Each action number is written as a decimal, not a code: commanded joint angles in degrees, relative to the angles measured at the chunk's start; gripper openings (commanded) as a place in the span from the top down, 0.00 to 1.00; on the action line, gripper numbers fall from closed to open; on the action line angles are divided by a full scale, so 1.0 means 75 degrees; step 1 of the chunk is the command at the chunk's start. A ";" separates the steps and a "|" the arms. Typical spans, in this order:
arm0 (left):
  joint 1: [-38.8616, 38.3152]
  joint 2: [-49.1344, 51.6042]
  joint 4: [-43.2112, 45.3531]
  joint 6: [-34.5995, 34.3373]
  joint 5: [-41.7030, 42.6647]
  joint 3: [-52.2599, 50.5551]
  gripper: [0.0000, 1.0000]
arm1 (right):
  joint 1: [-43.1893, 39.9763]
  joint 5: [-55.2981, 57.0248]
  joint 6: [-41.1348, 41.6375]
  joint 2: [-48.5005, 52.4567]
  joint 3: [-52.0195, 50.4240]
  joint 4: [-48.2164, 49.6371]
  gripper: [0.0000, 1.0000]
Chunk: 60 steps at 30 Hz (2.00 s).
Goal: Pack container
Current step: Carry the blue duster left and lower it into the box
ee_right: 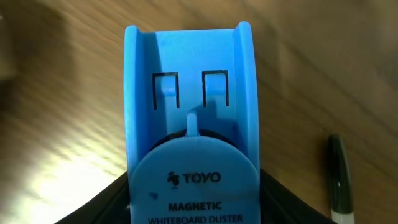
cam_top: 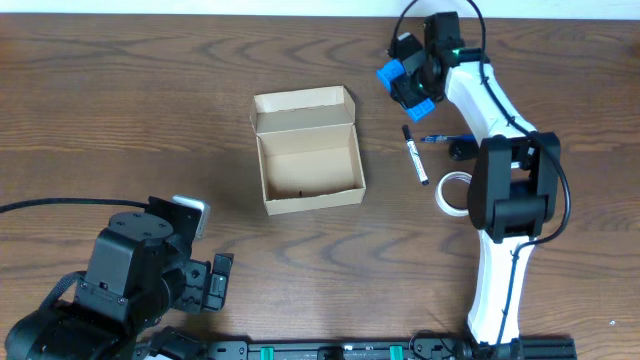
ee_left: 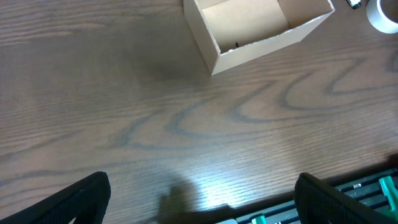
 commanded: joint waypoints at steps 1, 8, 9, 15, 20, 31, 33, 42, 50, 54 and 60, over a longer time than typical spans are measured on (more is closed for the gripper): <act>0.0023 -0.0006 -0.0006 0.0163 0.0023 0.0108 0.05 | 0.0306 -0.0047 0.0283 -0.0871 0.0437 -0.0251 0.47; 0.0023 -0.0006 -0.0006 0.0163 0.0023 0.0108 0.05 | 0.0833 -0.0067 0.0341 -0.1970 0.0659 -0.0810 0.47; 0.0023 -0.0006 -0.0006 0.0163 0.0023 0.0108 0.05 | 0.0915 -0.0105 0.0338 -0.2124 0.0659 -0.0880 0.47; 0.0023 -0.0006 -0.0006 0.0163 0.0023 0.0108 0.05 | 0.1655 -0.0656 0.0332 -0.2626 0.0659 -0.1469 0.48; 0.0023 -0.0006 -0.0006 0.0163 0.0020 0.0108 0.05 | 0.2471 -0.0790 -0.0105 -0.2550 0.0647 -0.2127 0.48; 0.0023 -0.0006 -0.0006 0.0163 0.0020 0.0108 0.05 | 0.3838 -0.0787 -0.1999 -0.2500 -0.0055 -0.2806 0.46; 0.0023 -0.0006 -0.0009 0.0163 0.0023 0.0108 0.05 | 0.3955 -0.0781 -0.2311 -0.2454 -0.0434 -0.2699 0.47; 0.0023 -0.0006 -0.0006 0.0163 0.0020 0.0108 0.05 | 0.4004 -0.0761 -0.3002 -0.2299 -0.1390 -0.2011 0.44; 0.0023 -0.0006 -0.0006 0.0163 0.0023 0.0108 0.05 | 0.3990 -0.0764 -0.3605 -0.2046 -0.1684 -0.1591 0.44; 0.0023 -0.0006 -0.0006 0.0163 0.0023 0.0108 0.05 | 0.3984 -0.0764 -0.3617 -0.1880 -0.1684 -0.1649 0.44; 0.0023 -0.0006 -0.0006 0.0163 0.0023 0.0108 0.05 | 0.3993 -0.0860 -0.3617 -0.1830 -0.1684 -0.1874 0.44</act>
